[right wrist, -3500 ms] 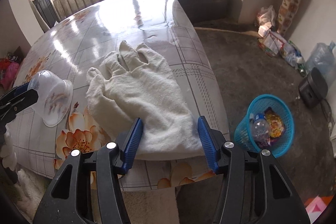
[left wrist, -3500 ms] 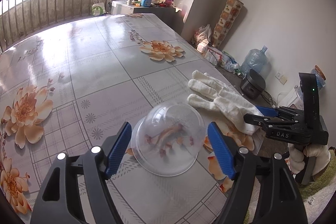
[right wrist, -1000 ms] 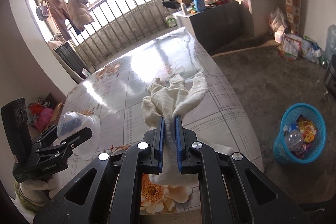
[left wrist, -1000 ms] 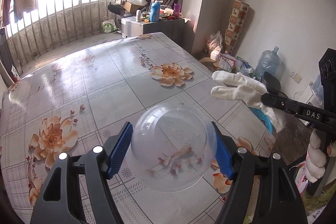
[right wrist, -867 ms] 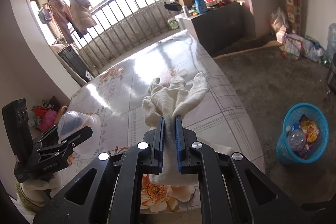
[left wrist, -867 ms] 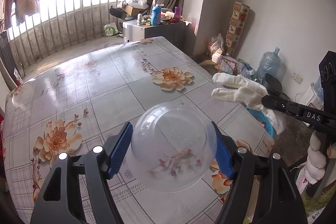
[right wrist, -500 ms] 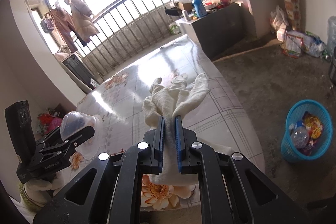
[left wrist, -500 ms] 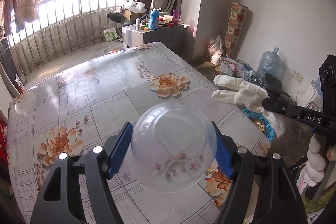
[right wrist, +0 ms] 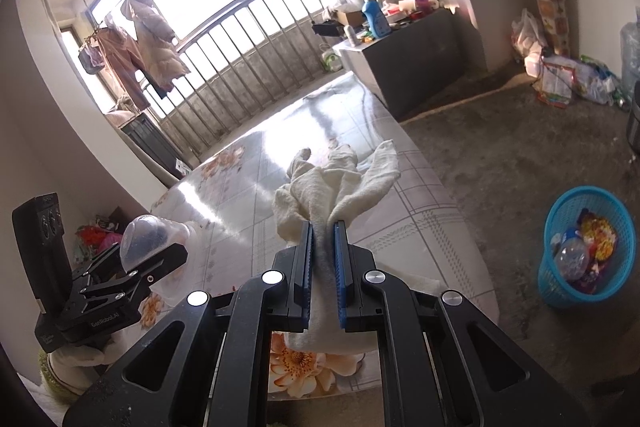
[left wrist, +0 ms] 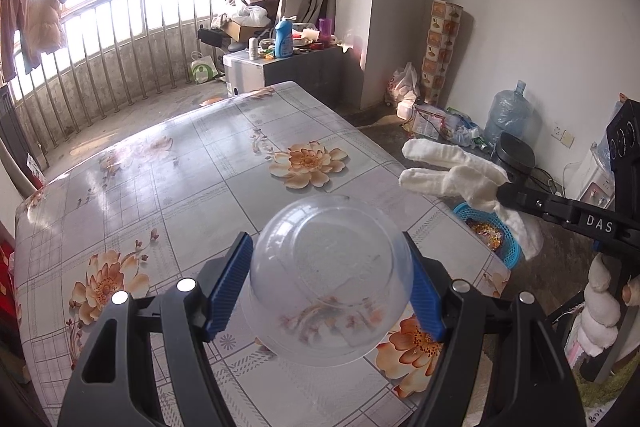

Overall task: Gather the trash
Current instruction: 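Grasp the glove cuff with the right tool and lift it while the left tool holds the dome, then carry the glove and clear dome over the blue wastebasket with both tools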

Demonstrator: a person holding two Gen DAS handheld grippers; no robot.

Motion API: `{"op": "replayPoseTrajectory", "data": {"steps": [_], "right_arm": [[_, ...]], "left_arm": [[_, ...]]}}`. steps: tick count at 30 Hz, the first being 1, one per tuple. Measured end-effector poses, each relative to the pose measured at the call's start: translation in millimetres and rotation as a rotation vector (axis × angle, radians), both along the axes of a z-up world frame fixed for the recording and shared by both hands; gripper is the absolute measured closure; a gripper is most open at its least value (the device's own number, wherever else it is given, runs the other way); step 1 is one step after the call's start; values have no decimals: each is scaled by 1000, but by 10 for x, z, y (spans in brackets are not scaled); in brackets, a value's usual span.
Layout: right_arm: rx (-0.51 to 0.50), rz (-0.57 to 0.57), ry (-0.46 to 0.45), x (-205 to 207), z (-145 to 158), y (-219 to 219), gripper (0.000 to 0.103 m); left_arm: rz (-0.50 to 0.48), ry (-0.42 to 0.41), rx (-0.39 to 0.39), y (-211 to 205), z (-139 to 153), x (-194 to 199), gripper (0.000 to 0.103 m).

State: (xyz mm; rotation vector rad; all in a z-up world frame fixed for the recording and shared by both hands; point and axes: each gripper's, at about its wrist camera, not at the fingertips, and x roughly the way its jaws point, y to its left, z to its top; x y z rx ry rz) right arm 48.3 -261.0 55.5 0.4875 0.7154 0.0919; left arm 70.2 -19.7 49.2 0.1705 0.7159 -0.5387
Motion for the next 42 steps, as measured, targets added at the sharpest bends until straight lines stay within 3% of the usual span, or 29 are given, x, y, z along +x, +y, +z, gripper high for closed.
{"op": "replayPoseTrajectory", "data": {"steps": [26, 42], "right_arm": [[25, -87, -27, -201, 66, -156, 95], [66, -173, -29, -335, 26, -373, 95]], "left_arm": [[-79, -23, 26, -347, 32, -3, 32], [-194, -45, 47, -807, 67, 79, 32]]}}
